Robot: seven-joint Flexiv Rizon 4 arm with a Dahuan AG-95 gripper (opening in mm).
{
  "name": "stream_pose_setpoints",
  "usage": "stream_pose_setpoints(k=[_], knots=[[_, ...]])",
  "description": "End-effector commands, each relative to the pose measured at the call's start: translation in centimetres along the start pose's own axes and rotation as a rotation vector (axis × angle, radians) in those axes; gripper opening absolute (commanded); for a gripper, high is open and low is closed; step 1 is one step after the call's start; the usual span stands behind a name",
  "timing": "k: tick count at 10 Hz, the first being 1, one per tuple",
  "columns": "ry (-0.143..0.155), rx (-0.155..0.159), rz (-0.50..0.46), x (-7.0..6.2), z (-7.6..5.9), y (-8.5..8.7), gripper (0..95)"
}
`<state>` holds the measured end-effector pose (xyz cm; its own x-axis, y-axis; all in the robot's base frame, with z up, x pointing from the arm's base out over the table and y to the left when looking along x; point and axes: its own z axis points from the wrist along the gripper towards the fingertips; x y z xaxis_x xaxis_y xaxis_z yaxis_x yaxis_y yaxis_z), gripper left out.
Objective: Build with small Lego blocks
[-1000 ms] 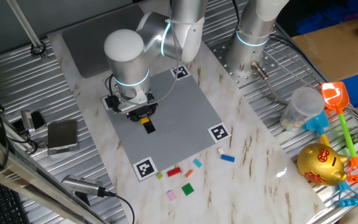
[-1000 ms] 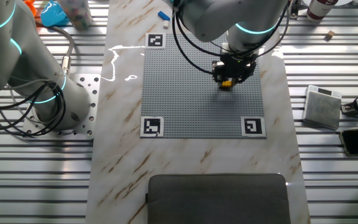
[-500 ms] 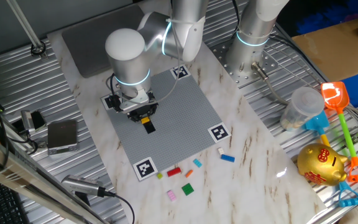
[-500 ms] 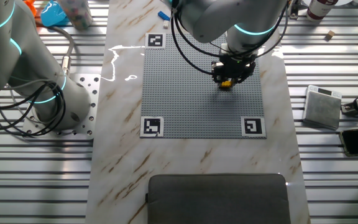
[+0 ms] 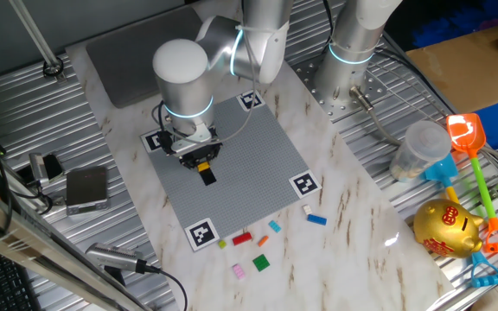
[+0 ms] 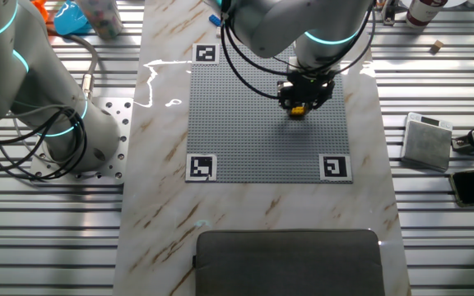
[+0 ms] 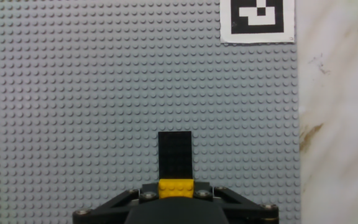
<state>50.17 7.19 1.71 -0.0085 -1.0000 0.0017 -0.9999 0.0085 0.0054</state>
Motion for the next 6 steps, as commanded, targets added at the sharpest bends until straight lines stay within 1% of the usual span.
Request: stream_pose_setpoints(k=[1, 4, 6], knots=[[-0.001, 0.003, 0.002, 0.0, 0.72, -0.09, 0.0], [0.005, 0.006, 0.002, 0.05, 0.91, -0.15, 0.0], [0.002, 0.011, 0.009, 0.15, 1.2, -0.25, 0.0]])
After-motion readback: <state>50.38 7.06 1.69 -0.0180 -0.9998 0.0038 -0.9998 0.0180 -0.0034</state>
